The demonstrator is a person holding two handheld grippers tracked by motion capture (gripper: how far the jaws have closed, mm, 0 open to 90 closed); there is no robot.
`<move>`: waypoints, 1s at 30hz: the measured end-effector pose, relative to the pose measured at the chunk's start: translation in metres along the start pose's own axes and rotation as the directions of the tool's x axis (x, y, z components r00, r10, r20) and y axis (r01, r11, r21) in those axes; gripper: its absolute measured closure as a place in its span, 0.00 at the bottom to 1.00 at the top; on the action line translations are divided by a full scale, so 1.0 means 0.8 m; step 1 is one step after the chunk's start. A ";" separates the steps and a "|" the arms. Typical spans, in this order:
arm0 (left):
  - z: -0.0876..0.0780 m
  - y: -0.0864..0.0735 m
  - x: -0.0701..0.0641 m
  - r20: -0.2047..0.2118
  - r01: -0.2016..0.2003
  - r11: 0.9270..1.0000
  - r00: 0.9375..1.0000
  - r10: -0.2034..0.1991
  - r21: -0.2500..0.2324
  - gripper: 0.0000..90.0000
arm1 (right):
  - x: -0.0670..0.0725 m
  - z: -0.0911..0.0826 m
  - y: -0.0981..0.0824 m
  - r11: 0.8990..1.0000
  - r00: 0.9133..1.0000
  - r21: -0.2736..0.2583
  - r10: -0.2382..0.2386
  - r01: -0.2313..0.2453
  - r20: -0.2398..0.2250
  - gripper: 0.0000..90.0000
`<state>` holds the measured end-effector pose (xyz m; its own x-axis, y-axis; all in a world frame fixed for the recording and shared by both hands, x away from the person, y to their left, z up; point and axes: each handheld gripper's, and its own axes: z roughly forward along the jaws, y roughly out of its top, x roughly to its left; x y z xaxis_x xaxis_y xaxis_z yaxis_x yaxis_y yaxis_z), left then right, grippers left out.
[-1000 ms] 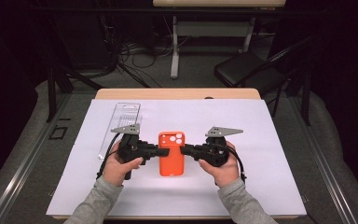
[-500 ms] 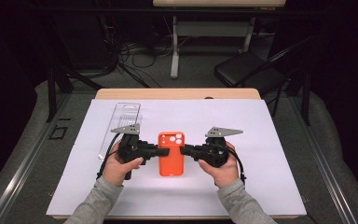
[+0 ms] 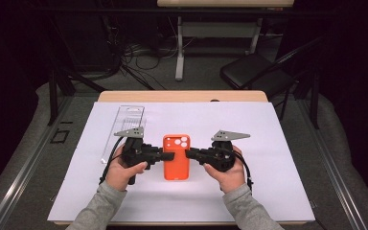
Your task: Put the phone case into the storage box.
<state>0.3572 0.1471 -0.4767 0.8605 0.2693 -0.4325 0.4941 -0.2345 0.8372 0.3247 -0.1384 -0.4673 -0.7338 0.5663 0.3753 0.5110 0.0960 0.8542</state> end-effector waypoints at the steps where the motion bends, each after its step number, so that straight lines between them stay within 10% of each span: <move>1: 0.000 0.000 0.000 -0.006 0.004 1.000 1.000 -0.004 -0.001 0.78 | 0.000 0.000 0.000 1.000 1.000 -0.001 0.001 -0.001 0.001 0.93; 20: -0.010 0.002 0.002 -0.092 0.003 0.999 0.996 -0.007 -0.048 0.57 | -0.006 -0.009 -0.003 1.000 0.998 -0.018 0.004 -0.003 0.058 0.93; 30: -0.018 0.004 0.001 -0.233 -0.058 0.997 0.971 0.043 -0.058 0.47 | -0.010 -0.008 -0.002 1.000 0.996 -0.022 -0.010 0.012 0.086 0.93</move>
<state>0.3578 0.1597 -0.4694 0.8283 0.4694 -0.3059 0.4350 -0.1947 0.8791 0.3268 -0.1482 -0.4695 -0.6976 0.6338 0.3340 0.4923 0.0853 0.8663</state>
